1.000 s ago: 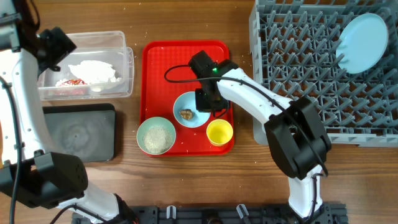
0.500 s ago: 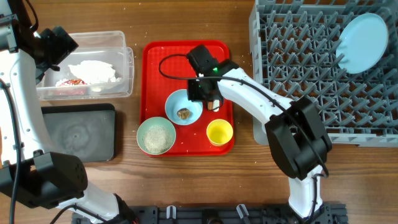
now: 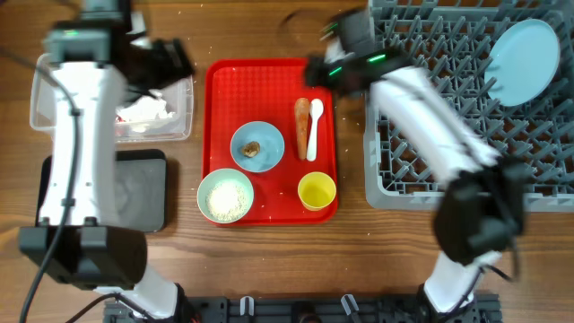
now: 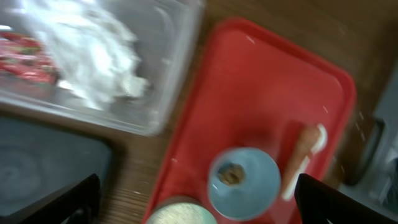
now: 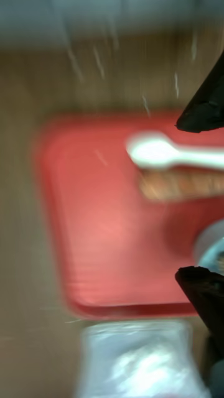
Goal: Sort waste into correct bins and load items into the dishwasher rack
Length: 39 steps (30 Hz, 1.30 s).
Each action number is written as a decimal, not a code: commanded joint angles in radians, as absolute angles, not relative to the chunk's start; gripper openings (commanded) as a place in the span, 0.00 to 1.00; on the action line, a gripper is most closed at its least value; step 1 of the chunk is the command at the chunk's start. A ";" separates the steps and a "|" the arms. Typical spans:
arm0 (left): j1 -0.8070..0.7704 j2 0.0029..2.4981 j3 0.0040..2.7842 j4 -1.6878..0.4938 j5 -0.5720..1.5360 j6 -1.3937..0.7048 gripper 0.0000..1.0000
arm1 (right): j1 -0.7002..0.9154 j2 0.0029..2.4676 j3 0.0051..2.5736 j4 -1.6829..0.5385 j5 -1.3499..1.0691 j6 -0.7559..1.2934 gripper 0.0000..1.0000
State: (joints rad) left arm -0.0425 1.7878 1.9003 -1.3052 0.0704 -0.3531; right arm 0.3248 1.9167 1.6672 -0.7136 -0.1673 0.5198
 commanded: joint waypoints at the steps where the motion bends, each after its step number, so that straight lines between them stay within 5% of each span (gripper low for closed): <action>1: -0.208 1.782 1.800 -1.271 0.086 -0.337 1.00 | 0.144 1.798 1.697 -0.773 -0.158 0.471 0.72; 5: -0.355 1.787 1.642 -1.138 0.086 -0.361 0.92 | -0.012 1.786 1.697 -0.871 -0.178 0.458 0.72; 7: -0.418 1.798 1.563 -1.060 0.085 -0.403 0.77 | -0.070 1.788 1.695 -0.924 -0.193 0.424 0.73; 18: -0.575 2.009 1.457 -0.847 0.043 -0.502 0.75 | -0.079 1.788 1.694 -0.970 -0.177 0.392 0.72; 24: -0.570 2.049 1.457 -0.838 0.032 -0.503 0.63 | -0.078 1.788 1.694 -0.984 -0.154 0.392 0.73; 34: -0.569 2.049 1.458 -0.819 0.032 -0.503 0.07 | -0.078 1.788 1.694 -0.987 -0.154 0.392 0.73; 39: -0.555 2.041 1.510 -0.855 0.032 -0.501 0.04 | -0.078 1.788 1.694 -0.988 -0.153 0.387 0.73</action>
State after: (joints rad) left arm -0.5739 2.0399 1.4704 -0.8341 0.0208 -0.4999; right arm -0.0856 1.7821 1.6932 -0.9844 -0.1638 0.4057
